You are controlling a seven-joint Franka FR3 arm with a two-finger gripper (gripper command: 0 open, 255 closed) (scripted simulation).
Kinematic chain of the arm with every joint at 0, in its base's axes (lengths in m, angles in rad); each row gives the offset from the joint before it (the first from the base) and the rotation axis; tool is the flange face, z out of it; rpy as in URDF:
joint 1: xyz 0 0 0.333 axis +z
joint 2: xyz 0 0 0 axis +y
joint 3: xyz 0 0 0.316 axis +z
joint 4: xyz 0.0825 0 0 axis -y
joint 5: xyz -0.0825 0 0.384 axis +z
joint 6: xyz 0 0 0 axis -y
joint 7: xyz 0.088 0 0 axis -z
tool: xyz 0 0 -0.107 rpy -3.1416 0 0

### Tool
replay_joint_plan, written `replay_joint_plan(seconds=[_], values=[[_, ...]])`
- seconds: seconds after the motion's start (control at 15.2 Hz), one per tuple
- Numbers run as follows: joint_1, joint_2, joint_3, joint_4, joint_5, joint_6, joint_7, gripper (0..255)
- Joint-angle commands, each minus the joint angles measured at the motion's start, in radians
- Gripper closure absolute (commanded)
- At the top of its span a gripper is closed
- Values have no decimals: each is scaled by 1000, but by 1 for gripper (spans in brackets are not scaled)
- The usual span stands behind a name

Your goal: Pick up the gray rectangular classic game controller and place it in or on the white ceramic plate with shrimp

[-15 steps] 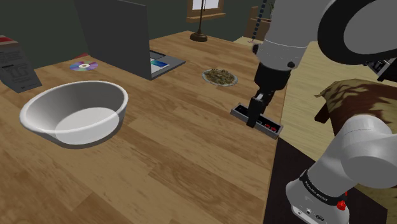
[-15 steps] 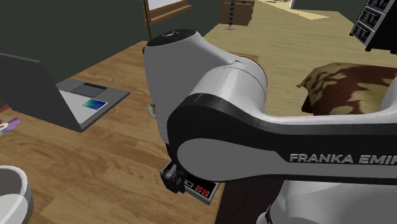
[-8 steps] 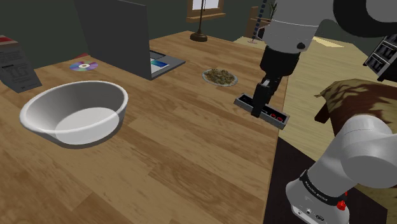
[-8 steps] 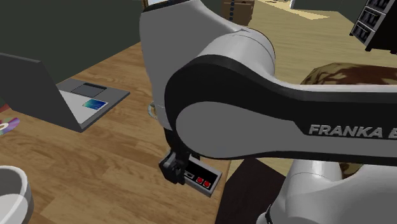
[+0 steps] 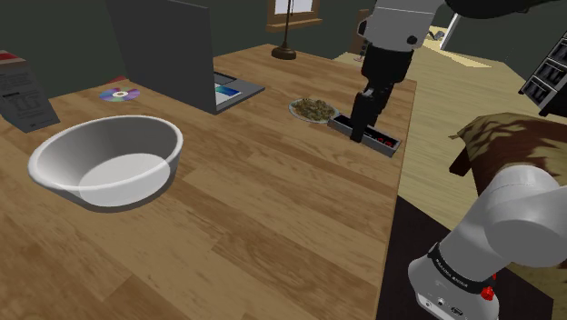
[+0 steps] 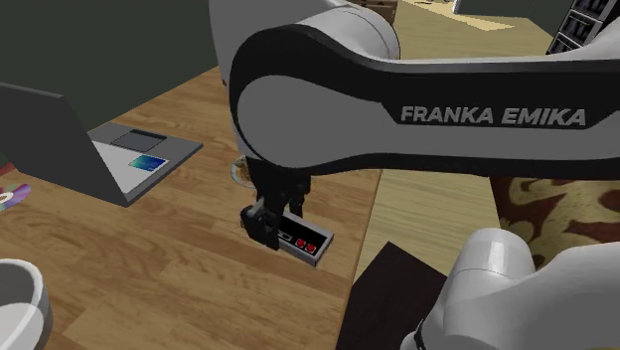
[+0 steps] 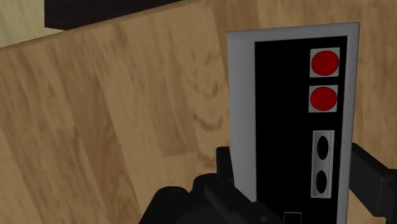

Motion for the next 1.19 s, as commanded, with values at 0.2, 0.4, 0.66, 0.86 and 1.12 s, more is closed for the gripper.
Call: replay_joint_plan(seconds=[0.2,0.4,0.66,0.86,1.12], values=[[-50,126,-57,72,-59,48,-80,255],[-77,213,-88,134,-90,69,-124,255],[-108,333,-126,234,-124,87,-178,255],[-129,427,-152,321,-144,93,-216,255],[-154,557,-182,455,-163,89,-265,255]])
